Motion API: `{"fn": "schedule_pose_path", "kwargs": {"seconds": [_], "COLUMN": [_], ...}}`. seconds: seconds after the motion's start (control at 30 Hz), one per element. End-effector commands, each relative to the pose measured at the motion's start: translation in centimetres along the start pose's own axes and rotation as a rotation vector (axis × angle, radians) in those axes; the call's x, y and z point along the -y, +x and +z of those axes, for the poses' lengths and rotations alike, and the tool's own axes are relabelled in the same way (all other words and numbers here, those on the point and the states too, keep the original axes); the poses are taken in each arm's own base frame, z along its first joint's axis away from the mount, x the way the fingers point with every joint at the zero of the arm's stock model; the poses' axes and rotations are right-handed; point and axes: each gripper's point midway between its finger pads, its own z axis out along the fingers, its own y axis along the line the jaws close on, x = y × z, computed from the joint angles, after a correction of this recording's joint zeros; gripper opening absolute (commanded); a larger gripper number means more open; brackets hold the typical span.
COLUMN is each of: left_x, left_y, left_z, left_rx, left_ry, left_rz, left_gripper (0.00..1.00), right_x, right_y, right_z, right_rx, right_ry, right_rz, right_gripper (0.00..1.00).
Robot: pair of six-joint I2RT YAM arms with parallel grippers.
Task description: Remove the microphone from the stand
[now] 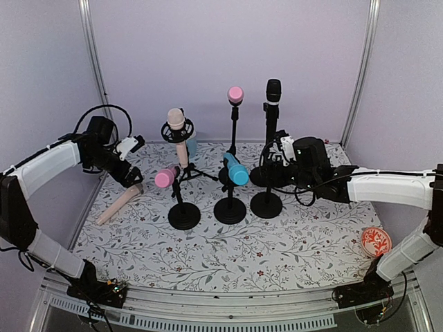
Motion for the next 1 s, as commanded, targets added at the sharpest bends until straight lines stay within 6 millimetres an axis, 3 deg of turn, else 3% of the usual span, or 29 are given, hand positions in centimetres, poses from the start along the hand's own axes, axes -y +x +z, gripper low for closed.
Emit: {"fn": "schedule_pose_path", "kwargs": {"seconds": [0.0,0.2,0.43,0.53,0.7,0.87,0.97], "left_x": [0.2,0.1,0.1,0.1,0.2,0.4,0.6], "left_y": [-0.2,-0.3,-0.7,-0.9,-0.8,-0.9,-0.9], "left_z": [-0.7,-0.9,-1.1,-1.2,-1.3,-1.4,-1.4], "left_rx": [0.016,0.019,0.027,0.031,0.028,0.034,0.035], "left_ry": [0.001,-0.008,-0.004,-0.001,0.002,0.013,0.019], "left_rz": [0.018,0.027,0.032,0.033,0.037,0.039,0.038], "left_gripper": [0.99,0.99,0.99,0.99,0.99,0.99,0.99], "right_x": [0.6,1.2,3.6,5.8,11.2,17.5,20.1], "right_y": [-1.3,-0.8,-1.4,-2.2,-2.9,-1.9,-2.6], "right_z": [0.9,1.7,0.3,-1.0,-3.5,-5.7,-6.7], "right_rx": [0.039,0.028,0.053,0.075,0.103,0.101,0.137], "right_ry": [0.098,0.142,0.219,0.251,0.331,0.437,0.47], "right_rz": [-0.057,-0.107,-0.166,-0.145,-0.085,-0.016,0.037], "right_gripper": [0.65,0.44,0.2,0.06,0.03,0.01,0.0]}}
